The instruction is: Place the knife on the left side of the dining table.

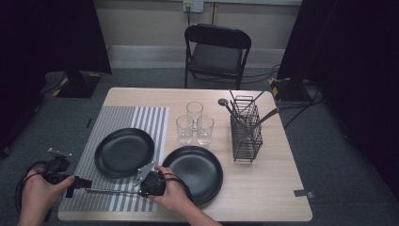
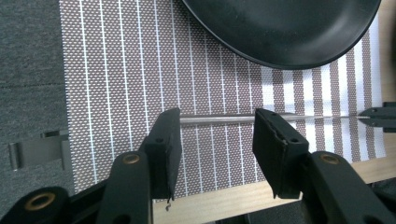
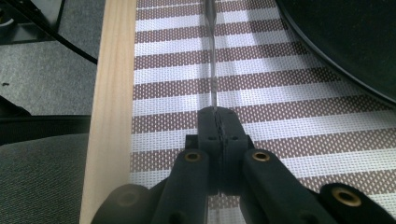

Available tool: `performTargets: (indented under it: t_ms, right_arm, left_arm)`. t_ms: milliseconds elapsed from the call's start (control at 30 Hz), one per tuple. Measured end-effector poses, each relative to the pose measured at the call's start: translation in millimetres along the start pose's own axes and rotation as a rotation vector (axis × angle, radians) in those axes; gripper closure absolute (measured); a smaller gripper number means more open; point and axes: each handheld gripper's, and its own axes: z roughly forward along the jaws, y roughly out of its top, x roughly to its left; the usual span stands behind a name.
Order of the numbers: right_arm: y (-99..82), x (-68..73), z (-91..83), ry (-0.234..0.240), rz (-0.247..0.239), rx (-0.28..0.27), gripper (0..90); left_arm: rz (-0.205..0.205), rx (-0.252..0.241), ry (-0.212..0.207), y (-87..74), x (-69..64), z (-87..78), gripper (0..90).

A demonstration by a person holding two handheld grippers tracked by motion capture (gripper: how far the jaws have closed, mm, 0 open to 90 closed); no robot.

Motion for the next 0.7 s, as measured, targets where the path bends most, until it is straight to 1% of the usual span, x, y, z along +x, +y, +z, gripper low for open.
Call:
performTargets:
  t_ms: [33,67,167,200,233,267,333,367,400,433,533,700]
  right_arm:
    - [0.0,-0.3,0.3,0.000,0.001,0.001,90.0]
    - [0.2,-0.3,0.5,0.003,0.001,0.004,90.0]
    - [0.1,-0.6,1.3,0.005,0.005,0.013,89.9]
    - [0.0,-0.5,1.7,0.004,0.012,0.017,89.8]
    - [-0.3,0.0,2.6,0.014,0.020,0.019,89.7]
    - [-0.6,0.4,3.1,0.012,0.015,0.024,89.7]
    - [-1.2,0.4,4.2,0.011,0.014,0.031,89.6]
    - [-1.2,0.6,4.6,0.012,0.015,0.035,89.5]
    - [-0.9,1.0,4.7,0.011,0.012,0.038,89.5]
    - [-0.9,0.9,5.0,0.010,0.007,0.034,89.5]
    - [-0.3,1.2,4.7,0.002,0.008,0.045,89.0]
    - [0.4,1.8,4.4,-0.001,0.011,0.051,85.7]
  left_arm:
    - [0.003,-0.004,-0.001,0.3,-0.3,0.0,51.1]
    - [0.007,-0.004,-0.012,0.5,-0.4,-0.3,50.8]
    - [0.012,-0.011,-0.009,0.9,-1.6,-0.6,48.6]
    - [0.010,-0.015,-0.007,1.0,-2.1,-0.5,47.5]
    - [0.015,-0.015,-0.009,1.2,-2.3,-0.4,46.7]
    - [0.017,-0.015,-0.001,1.2,-2.9,-0.7,46.2]
    - [0.026,-0.016,-0.012,1.5,-3.1,-0.4,45.2]
    - [0.029,-0.015,-0.007,1.7,-3.9,-0.5,44.6]
    - [0.031,-0.015,-0.012,1.8,-4.3,-0.4,44.8]
    - [0.033,-0.016,-0.008,2.0,-5.1,-0.6,44.7]
    - [0.041,-0.016,-0.013,2.5,-7.1,-1.3,43.6]
    - [0.050,-0.023,-0.011,2.9,-9.9,-1.7,42.7]
